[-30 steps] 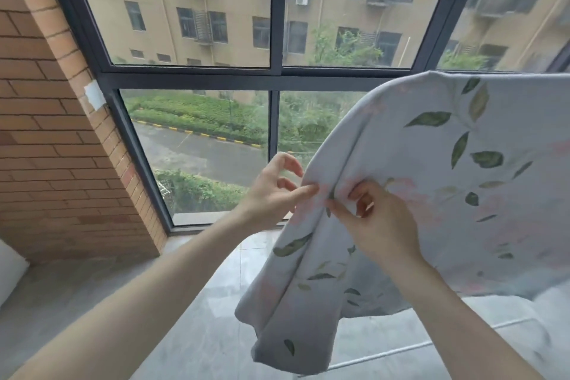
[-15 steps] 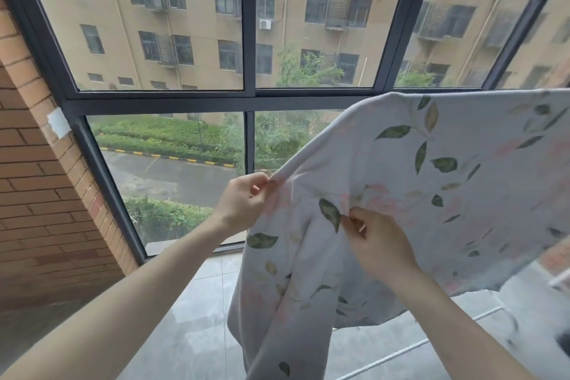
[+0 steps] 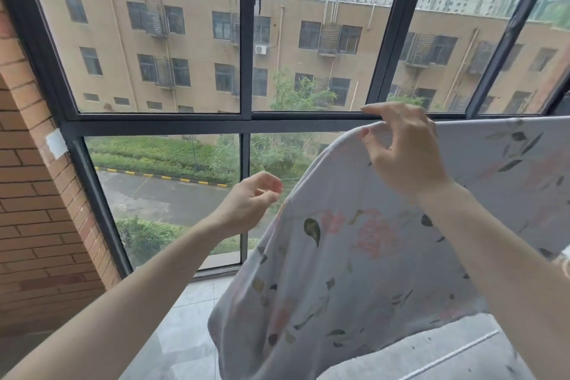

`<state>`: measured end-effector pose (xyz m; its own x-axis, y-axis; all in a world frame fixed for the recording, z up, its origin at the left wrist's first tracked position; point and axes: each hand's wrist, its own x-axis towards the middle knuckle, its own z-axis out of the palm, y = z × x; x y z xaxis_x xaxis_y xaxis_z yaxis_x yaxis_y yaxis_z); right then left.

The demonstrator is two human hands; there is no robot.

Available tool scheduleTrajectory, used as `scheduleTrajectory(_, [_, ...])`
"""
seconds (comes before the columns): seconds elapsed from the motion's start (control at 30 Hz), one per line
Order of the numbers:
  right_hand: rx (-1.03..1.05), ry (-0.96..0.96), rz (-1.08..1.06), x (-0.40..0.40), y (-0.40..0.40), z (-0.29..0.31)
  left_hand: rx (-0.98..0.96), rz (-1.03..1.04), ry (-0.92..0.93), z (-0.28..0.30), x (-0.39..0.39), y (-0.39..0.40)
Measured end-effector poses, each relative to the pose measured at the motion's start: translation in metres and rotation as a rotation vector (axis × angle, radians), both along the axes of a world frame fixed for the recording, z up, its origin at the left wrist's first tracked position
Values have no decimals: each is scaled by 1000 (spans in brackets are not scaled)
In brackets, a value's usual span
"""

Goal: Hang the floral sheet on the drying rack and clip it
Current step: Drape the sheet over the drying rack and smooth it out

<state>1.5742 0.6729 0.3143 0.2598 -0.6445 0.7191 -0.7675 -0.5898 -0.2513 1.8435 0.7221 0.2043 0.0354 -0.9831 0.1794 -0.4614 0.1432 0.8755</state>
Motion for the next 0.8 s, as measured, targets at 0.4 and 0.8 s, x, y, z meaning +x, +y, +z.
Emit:
scheduleTrajectory(0.4, [211, 91, -101, 6, -27, 10, -215, -97, -217, 58, -39, -22])
scheduleTrajectory(0.8, [174, 57, -86, 11, -26, 6, -67, -308, 195, 46, -22, -52])
